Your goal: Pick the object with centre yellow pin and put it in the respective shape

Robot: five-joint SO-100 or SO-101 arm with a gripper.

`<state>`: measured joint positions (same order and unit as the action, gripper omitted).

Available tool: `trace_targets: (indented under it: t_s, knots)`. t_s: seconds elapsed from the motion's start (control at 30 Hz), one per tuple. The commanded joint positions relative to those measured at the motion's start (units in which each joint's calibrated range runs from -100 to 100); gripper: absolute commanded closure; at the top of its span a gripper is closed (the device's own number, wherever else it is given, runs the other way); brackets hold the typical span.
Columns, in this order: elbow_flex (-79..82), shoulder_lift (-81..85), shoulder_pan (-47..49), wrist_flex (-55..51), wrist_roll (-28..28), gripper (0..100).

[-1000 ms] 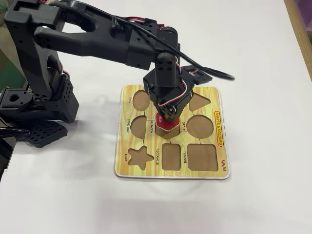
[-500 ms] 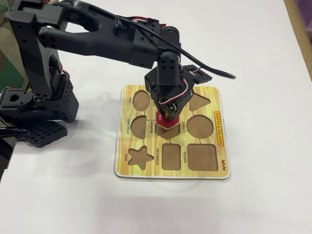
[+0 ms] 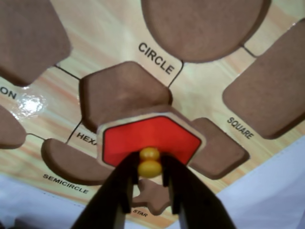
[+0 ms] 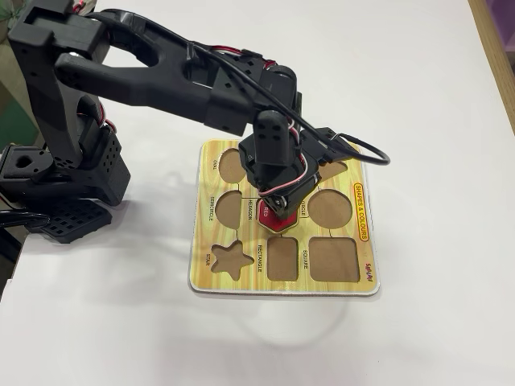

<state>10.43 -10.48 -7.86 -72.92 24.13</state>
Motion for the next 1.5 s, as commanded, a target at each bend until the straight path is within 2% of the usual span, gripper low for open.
trace_targets:
  t_s: [0.0, 1.47]
  knots:
    - [-3.2, -0.9, -0.4, 0.5, 0.1, 95]
    - [-2.9, -3.1, 7.1, 3.3, 0.2, 95]
